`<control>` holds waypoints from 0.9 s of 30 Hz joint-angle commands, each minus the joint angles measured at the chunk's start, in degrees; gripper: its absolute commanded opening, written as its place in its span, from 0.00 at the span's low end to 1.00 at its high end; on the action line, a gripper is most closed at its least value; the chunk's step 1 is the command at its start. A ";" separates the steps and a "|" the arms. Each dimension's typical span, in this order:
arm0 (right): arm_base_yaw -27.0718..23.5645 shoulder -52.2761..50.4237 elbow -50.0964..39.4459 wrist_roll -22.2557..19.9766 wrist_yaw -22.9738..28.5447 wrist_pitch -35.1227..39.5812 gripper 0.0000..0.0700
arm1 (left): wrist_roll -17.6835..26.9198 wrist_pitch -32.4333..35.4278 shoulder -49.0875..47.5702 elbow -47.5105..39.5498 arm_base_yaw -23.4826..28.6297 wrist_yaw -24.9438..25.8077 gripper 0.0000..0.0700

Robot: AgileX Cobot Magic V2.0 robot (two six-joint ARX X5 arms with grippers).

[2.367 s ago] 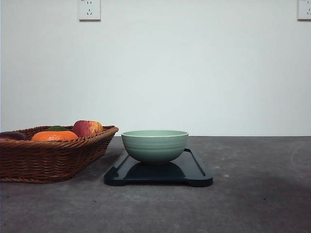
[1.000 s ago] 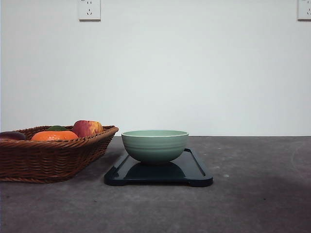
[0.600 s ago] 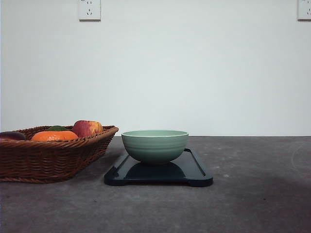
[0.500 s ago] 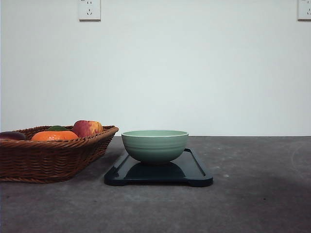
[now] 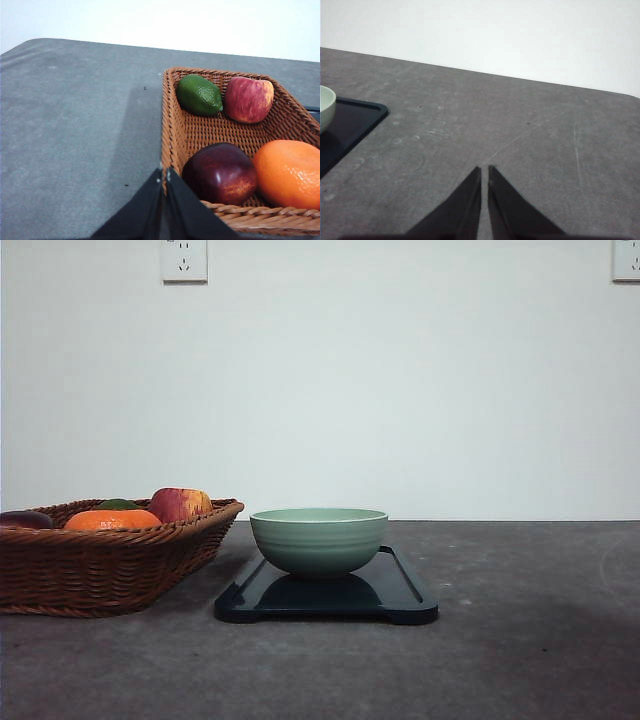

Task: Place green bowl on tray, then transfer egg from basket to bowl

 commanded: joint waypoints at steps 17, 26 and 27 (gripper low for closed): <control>-0.09 0.02 -0.22 -0.24 0.02 0.66 0.02 | 0.85 -0.72 -0.04 -0.87 0.02 -0.17 0.00; -0.09 0.02 -0.22 -0.26 0.02 0.66 0.02 | 0.85 -0.72 -0.04 -0.87 0.02 -0.17 0.00; -0.09 0.02 -0.22 -0.24 0.02 0.66 0.02 | 0.85 -0.72 -0.04 -0.87 0.02 -0.17 0.00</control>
